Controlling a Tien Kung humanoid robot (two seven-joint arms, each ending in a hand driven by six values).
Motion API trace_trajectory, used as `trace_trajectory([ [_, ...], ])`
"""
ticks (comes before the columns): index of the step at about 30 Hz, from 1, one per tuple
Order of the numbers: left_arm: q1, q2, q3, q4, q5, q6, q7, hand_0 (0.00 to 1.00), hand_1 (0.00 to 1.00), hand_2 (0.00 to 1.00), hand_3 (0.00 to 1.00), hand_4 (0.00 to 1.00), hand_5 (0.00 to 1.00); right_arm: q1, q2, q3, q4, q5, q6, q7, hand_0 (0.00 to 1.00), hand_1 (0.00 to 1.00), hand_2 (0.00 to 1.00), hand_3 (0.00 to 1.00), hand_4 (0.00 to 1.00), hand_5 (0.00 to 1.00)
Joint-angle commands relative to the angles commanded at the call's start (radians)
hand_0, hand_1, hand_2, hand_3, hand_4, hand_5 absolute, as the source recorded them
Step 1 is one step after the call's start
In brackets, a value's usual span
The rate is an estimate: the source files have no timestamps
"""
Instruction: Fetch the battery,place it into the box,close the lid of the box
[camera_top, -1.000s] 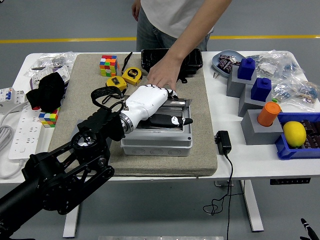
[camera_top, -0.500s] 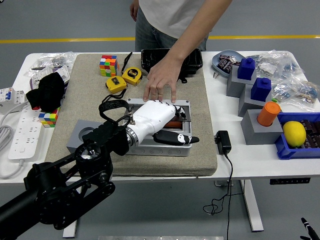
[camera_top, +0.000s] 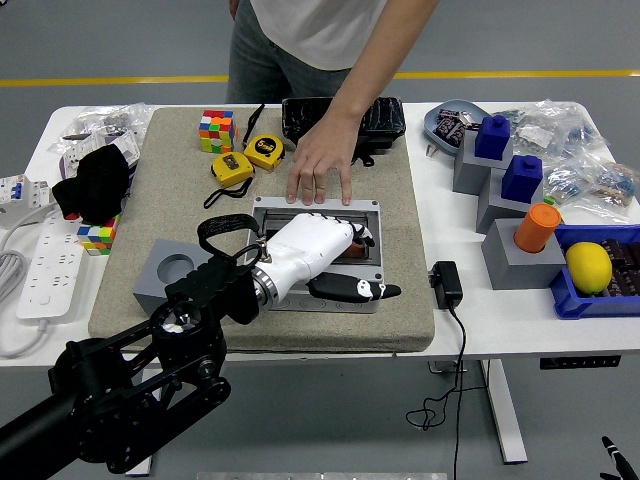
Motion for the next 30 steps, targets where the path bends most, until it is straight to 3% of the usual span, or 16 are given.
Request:
trace_trajectory([
  [5, 0.043, -0.006, -0.100, -0.017, -0.027, 0.133, -0.144, 0.736, 0.795, 0.770, 0.749, 0.998, 0.998, -0.003, 0.003, 0.003, 0.000, -0.001, 0.000, 0.000, 0.873, 0.801, 0.764, 0.794, 0.998, 0.998],
  [6, 0.056, -0.009, -0.132, -0.021, -0.062, 0.169, -0.183, 0.782, 0.848, 0.806, 0.780, 0.998, 0.998, -0.004, 0.004, 0.003, 0.000, -0.001, 0.000, 0.000, 0.872, 0.801, 0.764, 0.793, 0.998, 0.998],
  [9, 0.093, -0.021, -0.236, -0.033, -0.177, 0.259, -0.304, 0.782, 0.848, 0.806, 0.780, 0.998, 0.998, -0.006, 0.006, 0.005, 0.000, -0.002, 0.000, 0.000, 0.872, 0.801, 0.764, 0.793, 0.998, 0.998],
  [11, 0.112, -0.024, -0.305, -0.039, -0.258, 0.294, -0.380, 0.782, 0.848, 0.806, 0.780, 0.998, 0.998, -0.007, 0.006, 0.007, 0.000, -0.002, 0.000, 0.000, 0.872, 0.801, 0.764, 0.793, 0.998, 0.998],
  [12, 0.123, -0.025, -0.338, -0.040, -0.297, 0.308, -0.415, 0.844, 0.919, 0.877, 0.840, 0.998, 0.998, -0.007, 0.007, 0.009, 0.000, -0.003, 0.000, 0.000, 0.872, 0.800, 0.764, 0.793, 0.998, 0.998],
  [13, 0.130, -0.024, -0.375, -0.041, -0.343, 0.316, -0.450, 0.844, 0.919, 0.877, 0.840, 0.998, 0.998, -0.007, 0.007, 0.010, 0.000, -0.004, 0.000, 0.000, 0.872, 0.800, 0.764, 0.793, 0.998, 0.998],
  [16, 0.155, -0.018, -0.476, -0.043, -0.466, 0.312, -0.508, 0.844, 0.919, 0.877, 0.840, 0.998, 0.998, -0.007, 0.009, 0.009, 0.000, -0.001, 0.000, 0.001, 0.872, 0.800, 0.764, 0.793, 0.998, 0.998],
  [19, 0.189, -0.005, -0.576, -0.041, -0.594, 0.267, -0.531, 0.897, 0.954, 0.912, 0.872, 0.998, 0.998, -0.005, 0.011, 0.009, 0.000, 0.001, 0.000, 0.001, 0.873, 0.800, 0.764, 0.794, 0.998, 0.998],
  [25, 0.251, 0.004, -0.740, -0.005, -0.847, 0.152, -0.538, 0.923, 0.964, 0.911, 0.879, 0.998, 0.998, -0.005, 0.014, 0.009, 0.000, 0.003, 0.000, 0.002, 0.872, 0.800, 0.764, 0.794, 0.998, 0.998],
  [30, 0.292, 0.005, -0.818, 0.057, -1.053, 0.086, -0.523, 0.923, 0.964, 0.911, 0.879, 0.998, 0.998, 0.000, 0.012, 0.002, 0.000, 0.011, 0.000, 0.002, 0.872, 0.800, 0.764, 0.794, 0.998, 0.998],
])
